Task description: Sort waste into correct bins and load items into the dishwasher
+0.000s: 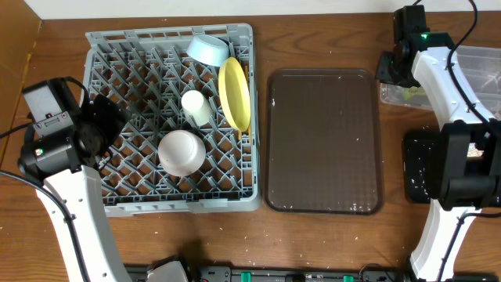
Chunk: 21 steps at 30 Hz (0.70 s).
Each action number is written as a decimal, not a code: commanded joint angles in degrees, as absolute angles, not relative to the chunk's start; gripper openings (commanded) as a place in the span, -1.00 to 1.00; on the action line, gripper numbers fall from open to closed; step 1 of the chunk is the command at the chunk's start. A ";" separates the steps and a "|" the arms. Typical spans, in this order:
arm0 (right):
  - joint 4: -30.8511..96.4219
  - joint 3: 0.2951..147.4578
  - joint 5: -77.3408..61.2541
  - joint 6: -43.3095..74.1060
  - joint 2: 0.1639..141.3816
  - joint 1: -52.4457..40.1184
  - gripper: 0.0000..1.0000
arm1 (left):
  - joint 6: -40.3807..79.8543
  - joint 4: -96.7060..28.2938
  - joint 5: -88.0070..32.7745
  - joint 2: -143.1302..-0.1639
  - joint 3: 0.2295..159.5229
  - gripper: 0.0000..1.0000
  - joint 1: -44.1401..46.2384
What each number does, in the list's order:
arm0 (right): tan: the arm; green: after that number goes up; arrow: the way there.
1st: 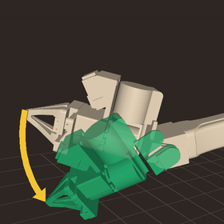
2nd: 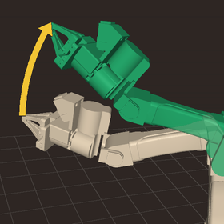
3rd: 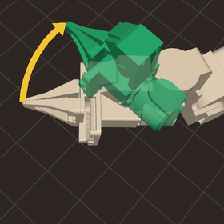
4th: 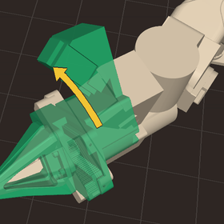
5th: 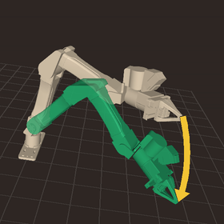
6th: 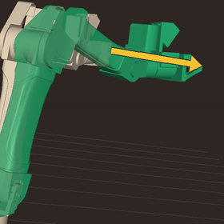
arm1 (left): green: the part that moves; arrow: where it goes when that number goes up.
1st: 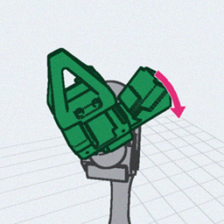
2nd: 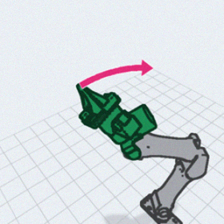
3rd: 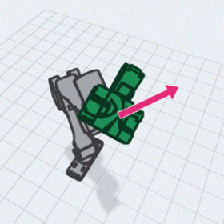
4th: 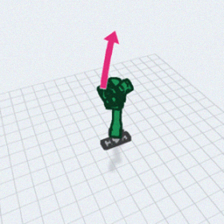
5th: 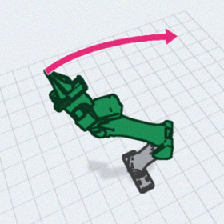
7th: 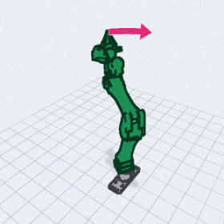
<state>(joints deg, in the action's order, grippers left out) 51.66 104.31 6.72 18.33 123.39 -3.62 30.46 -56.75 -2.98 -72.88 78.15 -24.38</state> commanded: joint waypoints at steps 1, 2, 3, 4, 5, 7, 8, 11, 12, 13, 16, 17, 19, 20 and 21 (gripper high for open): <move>52.75 105.80 2.90 15.73 119.52 -3.16 -0.39 | 30.96 -56.86 -2.31 -73.01 78.48 0.93 -24.58; 53.19 105.80 2.20 15.55 119.35 -3.16 -0.39 | 30.96 -56.86 -2.31 -73.01 78.48 0.93 -24.58; 53.63 105.80 1.43 15.55 119.22 -3.16 -0.38 | 30.96 -56.88 -2.31 -73.01 78.48 0.93 -24.58; 53.89 105.80 0.56 15.57 119.22 -3.16 -0.38 | 30.96 -56.86 -2.31 -73.01 78.48 0.93 -24.58; 54.08 105.80 -0.36 15.55 119.22 -3.16 -0.38 | 30.96 -56.86 -2.31 -73.01 78.48 0.93 -24.58; 54.70 105.80 -2.02 15.55 119.22 -3.16 -0.37 | 30.96 -56.86 -2.31 -73.01 78.48 0.93 -24.58; 55.20 105.80 -2.44 15.55 119.22 -3.16 -0.38 | 30.96 -56.86 -2.31 -73.01 78.48 0.93 -24.58; 57.01 105.80 -2.17 15.29 119.22 -3.16 -0.38 | 30.96 -56.86 -2.31 -73.01 78.48 0.93 -24.58; 57.78 105.80 -1.67 15.14 119.22 -3.16 -0.38 | 30.96 -56.86 -2.31 -73.01 78.48 0.93 -24.58; 58.81 105.80 -0.71 15.14 119.22 -3.16 -0.38 | 30.96 -56.86 -2.31 -73.01 78.48 0.93 -24.58; 62.63 105.80 4.08 15.16 119.22 -3.16 -0.41 | 30.96 -56.86 -2.31 -73.01 78.48 0.93 -24.58; 63.46 105.80 4.89 15.16 119.22 -3.16 -0.42 | 30.94 -56.86 -2.31 -73.01 78.48 0.93 -24.58; 64.55 105.80 5.37 15.16 119.22 -2.85 -0.43 | 30.96 -56.86 -2.31 -73.01 78.48 0.93 -24.58; 64.55 105.80 5.34 15.16 119.20 -2.61 -0.45 | 30.96 -56.86 -2.31 -73.01 78.48 0.93 -24.58; 64.49 105.80 5.37 15.18 119.20 -2.44 -0.45 | 30.96 -56.86 -2.31 -73.01 78.48 0.93 -24.58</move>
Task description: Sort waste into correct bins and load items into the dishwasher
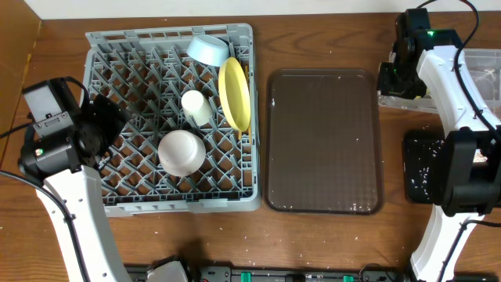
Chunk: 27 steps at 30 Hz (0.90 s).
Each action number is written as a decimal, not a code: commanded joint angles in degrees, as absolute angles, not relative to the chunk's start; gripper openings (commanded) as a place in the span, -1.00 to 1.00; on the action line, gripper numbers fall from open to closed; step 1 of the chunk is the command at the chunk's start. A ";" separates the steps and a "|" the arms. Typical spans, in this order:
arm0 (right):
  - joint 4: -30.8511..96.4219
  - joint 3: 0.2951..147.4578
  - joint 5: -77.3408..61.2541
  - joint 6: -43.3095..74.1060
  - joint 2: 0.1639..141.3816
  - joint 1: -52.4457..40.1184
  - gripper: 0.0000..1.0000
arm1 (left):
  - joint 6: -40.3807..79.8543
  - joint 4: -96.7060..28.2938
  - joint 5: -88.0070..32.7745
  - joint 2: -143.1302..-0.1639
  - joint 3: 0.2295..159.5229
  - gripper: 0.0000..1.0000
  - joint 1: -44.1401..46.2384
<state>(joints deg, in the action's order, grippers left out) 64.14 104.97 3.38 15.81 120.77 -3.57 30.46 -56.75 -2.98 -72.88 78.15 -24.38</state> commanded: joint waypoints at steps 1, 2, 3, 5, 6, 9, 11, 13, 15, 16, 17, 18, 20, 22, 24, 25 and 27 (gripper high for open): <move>64.34 105.80 5.34 15.22 119.20 -2.22 -0.46 | 30.96 -56.86 -2.31 -73.01 78.48 0.93 -24.58; 64.27 105.80 5.34 15.42 119.20 -1.91 -0.45 | 30.96 -56.86 -2.31 -73.01 78.48 0.93 -24.58; 64.20 105.80 5.32 15.49 119.17 -1.65 -0.43 | 30.96 -56.86 -2.31 -73.01 78.48 0.93 -24.58; 64.10 105.82 5.10 15.81 119.13 -0.99 -0.42 | 30.94 -56.86 -2.31 -73.01 78.48 0.93 -24.58; 64.10 105.95 4.91 15.79 119.11 -0.67 -0.41 | 30.96 -56.86 -2.31 -73.01 78.48 0.93 -24.58; 64.14 106.08 4.89 15.81 119.00 0.12 -0.37 | 30.94 -56.86 -2.31 -73.01 78.48 0.93 -24.58; 64.07 106.08 4.91 16.56 118.72 0.71 -0.33 | 30.96 -56.86 -2.31 -73.01 78.48 0.93 -24.58; 63.90 106.08 4.86 17.37 118.32 1.26 -0.31 | 30.96 -56.86 -2.31 -73.01 78.48 0.93 -24.58; 63.88 106.10 4.84 18.00 117.73 1.72 -0.31 | 30.96 -56.86 -2.31 -73.01 78.48 0.93 -24.58; 63.88 106.13 4.43 17.98 117.45 1.87 -0.30 | 30.96 -56.86 -2.31 -73.01 78.48 0.93 -24.58; 63.94 106.13 4.19 18.00 117.16 1.91 -0.30 | 30.96 -56.86 -2.31 -73.01 78.48 0.93 -24.58; 64.07 106.13 4.03 17.98 116.84 1.91 -0.29 | 30.96 -56.86 -2.31 -73.01 78.48 0.93 -24.58; 64.62 106.13 3.95 18.00 116.27 1.91 -0.28 | 30.96 -56.86 -2.31 -73.01 78.48 0.93 -24.58; 65.52 106.13 3.95 17.98 115.61 1.91 -0.25 | 30.96 -56.86 -2.31 -73.01 78.48 0.93 -24.58; 66.26 106.13 3.03 17.98 114.83 1.91 -0.21 | 30.96 -56.86 -2.31 -73.01 78.48 0.93 -24.58; 66.28 106.13 2.07 17.96 114.56 1.91 -0.19 | 30.96 -56.86 -2.31 -73.01 78.48 0.93 -24.58; 65.93 106.13 0.54 17.98 114.24 1.91 -0.13 | 30.96 -56.86 -2.31 -73.01 78.48 0.93 -24.58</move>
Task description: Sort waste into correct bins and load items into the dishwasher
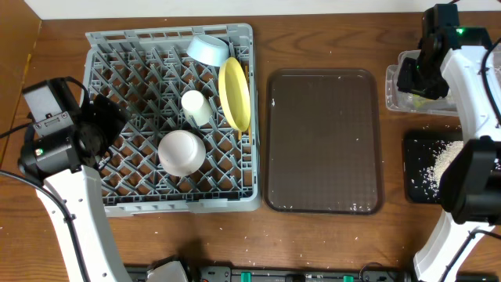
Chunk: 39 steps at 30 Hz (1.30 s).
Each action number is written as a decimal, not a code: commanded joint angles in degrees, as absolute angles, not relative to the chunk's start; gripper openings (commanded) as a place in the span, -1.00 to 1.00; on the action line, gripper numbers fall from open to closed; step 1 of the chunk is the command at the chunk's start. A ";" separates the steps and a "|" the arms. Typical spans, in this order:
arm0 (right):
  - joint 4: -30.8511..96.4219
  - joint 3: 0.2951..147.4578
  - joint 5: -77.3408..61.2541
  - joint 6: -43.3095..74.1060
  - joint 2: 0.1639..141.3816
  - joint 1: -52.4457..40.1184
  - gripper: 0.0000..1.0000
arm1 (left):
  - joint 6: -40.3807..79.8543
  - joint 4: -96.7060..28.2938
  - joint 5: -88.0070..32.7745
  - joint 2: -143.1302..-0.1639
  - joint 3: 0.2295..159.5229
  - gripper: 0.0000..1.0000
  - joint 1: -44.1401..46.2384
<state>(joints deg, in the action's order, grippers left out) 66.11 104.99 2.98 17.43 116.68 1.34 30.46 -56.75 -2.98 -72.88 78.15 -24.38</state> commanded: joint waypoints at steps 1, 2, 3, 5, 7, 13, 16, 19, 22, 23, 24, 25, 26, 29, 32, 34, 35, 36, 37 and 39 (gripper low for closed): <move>65.56 106.13 0.38 18.02 114.21 1.91 -0.12 | 30.96 -56.86 -2.31 -73.01 78.48 0.93 -24.58; 65.21 106.13 0.38 18.24 114.21 1.91 -0.12 | 30.96 -56.86 -2.31 -73.01 78.48 0.93 -24.58; 64.88 106.13 0.38 18.50 114.24 1.91 -0.10 | 30.96 -56.86 -2.31 -73.01 78.48 0.93 -24.58; 64.16 106.13 1.48 18.61 114.24 1.91 -0.03 | 30.96 -56.86 -2.31 -73.01 78.48 0.93 -24.58; 63.37 106.13 5.08 18.59 114.24 1.91 0.09 | 30.96 -56.86 -2.31 -73.01 78.48 0.93 -24.58; 61.87 106.04 6.26 11.18 114.78 2.04 0.08 | 30.96 -56.86 -2.31 -73.01 78.48 0.93 -24.58; 61.73 106.00 5.45 8.14 115.63 2.09 -0.07 | 30.96 -56.86 -2.31 -73.01 78.48 0.93 -24.58; 61.23 106.00 1.89 4.29 117.03 2.07 -0.13 | 30.96 -56.86 -2.31 -73.01 78.48 0.93 -24.58; 60.71 106.00 -2.31 -0.27 118.19 2.02 -0.15 | 30.94 -56.86 -2.31 -73.01 78.48 0.93 -24.58; 60.53 106.00 -2.44 -0.80 118.50 2.02 -0.15 | 30.96 -56.86 -2.31 -73.01 78.48 0.93 -24.58; 60.29 106.00 -2.44 -1.30 118.78 1.96 -0.14 | 30.96 -56.86 -2.31 -73.01 78.48 0.93 -24.58; 60.12 106.00 -2.44 -1.48 118.89 1.96 -0.14 | 30.96 -56.86 -2.31 -73.01 78.48 0.93 -24.58; 59.94 106.00 -2.44 -2.02 119.11 1.96 -0.14 | 30.96 -56.86 -2.31 -73.01 78.48 0.93 -24.58; 59.53 105.97 -0.95 -3.33 119.57 1.98 -0.11 | 30.96 -56.86 -2.31 -73.01 78.48 0.93 -24.58; 58.15 105.97 0.38 -3.38 120.60 2.22 -0.10 | 30.96 -56.86 -2.31 -73.01 78.48 0.93 -24.58; 57.43 105.97 -0.93 -3.99 121.47 2.24 -0.12 | 30.96 -56.86 -2.31 -73.01 78.48 0.93 -24.58; 57.19 105.97 -1.69 -4.34 121.91 2.24 -0.14 | 30.94 -56.86 -2.31 -73.01 78.48 0.93 -24.58; 56.95 105.97 -2.76 -4.40 122.56 2.22 -0.18 | 30.96 -56.86 -2.31 -73.01 78.48 0.93 -24.58; 56.80 105.97 -3.33 -4.38 122.80 2.22 -0.20 | 30.96 -56.86 -2.31 -73.01 78.48 0.93 -24.58; 56.55 105.97 -3.31 -4.36 123.59 2.20 -0.23 | 30.96 -56.86 -2.31 -73.01 78.48 0.93 -24.58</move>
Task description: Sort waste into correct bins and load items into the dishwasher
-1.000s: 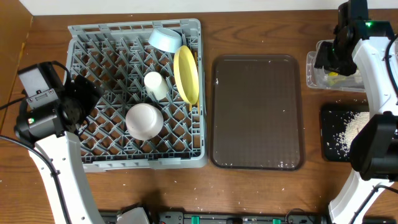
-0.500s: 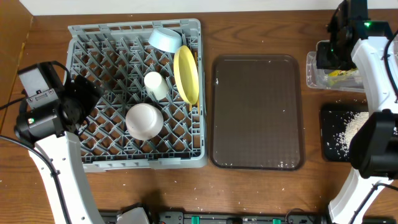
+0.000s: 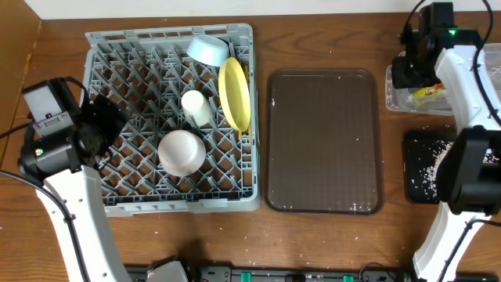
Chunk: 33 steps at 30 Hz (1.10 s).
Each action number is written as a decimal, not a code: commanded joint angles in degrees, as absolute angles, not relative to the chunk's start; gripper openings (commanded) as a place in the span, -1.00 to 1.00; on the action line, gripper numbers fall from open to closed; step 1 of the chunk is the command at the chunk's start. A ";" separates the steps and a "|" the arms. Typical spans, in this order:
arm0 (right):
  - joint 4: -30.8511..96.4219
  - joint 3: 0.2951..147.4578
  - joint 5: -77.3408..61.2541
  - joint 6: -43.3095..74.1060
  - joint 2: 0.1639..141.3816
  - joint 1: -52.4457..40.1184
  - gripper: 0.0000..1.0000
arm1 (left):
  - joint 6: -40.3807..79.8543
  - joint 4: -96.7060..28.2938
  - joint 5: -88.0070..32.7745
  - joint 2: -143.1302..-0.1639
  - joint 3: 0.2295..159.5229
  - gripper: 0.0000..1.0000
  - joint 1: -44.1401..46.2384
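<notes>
A grey dish rack (image 3: pixel 141 192) at left holds a light blue bowl (image 3: pixel 208 49), an upright yellow plate (image 3: pixel 234 92), a white cup (image 3: pixel 196 107) and an upturned white bowl (image 3: pixel 182 152). The brown tray (image 3: pixel 324 141) in the middle is bare. At right a clear bin (image 3: pixel 407 100) holds a yellow scrap (image 3: pixel 427 92). Below it, a black bin (image 3: pixel 423 168) has white crumbs in it. My right gripper (image 3: pixel 409 72) hangs over the clear bin's left end, with its fingers hidden under the wrist. My left gripper (image 3: pixel 106 119) sits at the rack's left edge, and its jaws cannot be made out.
The right arm's white links cross over the black bin and the table's right side. The left arm rises from the front left corner. The wall edge runs along the back, and a wooden panel stands at far left.
The right gripper has shifted a little left and toward the back over the clear bin. A yellow scrap now shows in the bin. The left arm has not moved.
First the right gripper was at the clear bin's left edge, with the arm covering most of the black bin. Later it was further right over the clear bin, with the white crumbs in the black bin in view. Now it is over the bin's left end. Rack and left arm stayed put.
</notes>
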<state>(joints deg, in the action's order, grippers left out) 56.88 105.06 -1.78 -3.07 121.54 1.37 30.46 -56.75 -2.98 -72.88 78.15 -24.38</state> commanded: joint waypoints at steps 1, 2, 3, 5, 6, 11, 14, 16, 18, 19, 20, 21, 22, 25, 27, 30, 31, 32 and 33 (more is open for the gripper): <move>56.45 105.95 -3.20 -4.38 123.83 2.20 -0.25 | 30.96 -56.86 -2.31 -73.01 78.48 0.93 -24.58; 56.29 105.95 -2.70 -4.38 124.09 2.20 -0.30 | 30.96 -56.86 -2.31 -73.01 78.48 0.93 -24.58; 56.18 105.95 -2.24 -4.36 124.25 2.20 -0.34 | 30.96 -56.86 -2.31 -73.01 78.48 0.93 -24.58; 56.14 105.95 -1.72 -4.36 124.25 2.20 -0.43 | 30.96 -56.86 -2.31 -73.01 78.48 0.93 -24.58; 56.10 105.97 -1.72 -4.36 124.25 2.20 -0.47 | 30.96 -56.86 -2.31 -73.01 78.48 0.93 -24.58; 55.42 105.97 -1.52 -1.32 124.25 2.20 -0.78 | 30.96 -56.86 -2.31 -73.01 78.48 0.93 -24.58; 55.05 105.97 -1.52 2.26 124.25 2.17 -0.79 | 30.96 -56.86 -2.31 -73.01 78.48 0.93 -24.58; 55.05 105.97 -1.28 4.60 124.25 2.20 -0.82 | 30.94 -56.86 -2.31 -73.01 78.48 0.93 -24.58; 55.02 105.97 -0.21 7.03 124.25 2.20 -0.85 | 30.96 -56.86 -2.31 -73.01 78.48 0.93 -24.58; 55.02 105.97 0.69 8.71 124.22 2.20 -0.88 | 30.96 -56.86 -2.31 -73.01 78.48 0.93 -24.58; 55.05 105.97 1.26 9.87 124.22 2.20 -0.89 | 30.96 -56.86 -2.31 -73.01 78.48 0.93 -24.58; 55.07 105.97 1.48 10.83 124.22 2.17 -0.91 | 30.96 -56.86 -2.31 -73.01 78.48 0.93 -24.58; 55.09 105.97 1.45 11.40 124.25 2.17 -0.92 | 30.94 -56.86 -2.31 -73.01 78.48 0.93 -24.58; 55.09 105.97 1.13 11.77 124.25 2.17 -0.91 | 30.96 -56.86 -2.31 -73.01 78.48 0.93 -24.58; 55.09 105.97 1.02 11.73 124.25 2.15 -0.89 | 30.96 -56.86 -2.31 -73.01 78.48 0.93 -24.58; 55.02 105.97 0.99 11.42 124.25 2.04 -0.86 | 30.96 -56.86 -2.31 -73.01 78.48 0.93 -24.58; 55.02 105.97 0.86 10.98 124.25 1.93 -0.86 | 30.96 -56.86 -2.31 -73.01 78.48 0.93 -24.58; 55.02 105.97 -0.32 8.95 124.25 1.74 -0.86 | 30.96 -56.86 -2.31 -73.01 78.48 0.93 -24.58; 55.02 105.97 -1.06 7.70 124.22 1.56 -0.86 | 30.96 -56.86 -2.31 -73.01 78.48 0.93 -24.58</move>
<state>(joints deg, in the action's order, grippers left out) 54.92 105.06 0.82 9.52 123.83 1.34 30.46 -56.73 -2.98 -72.88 78.15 -24.38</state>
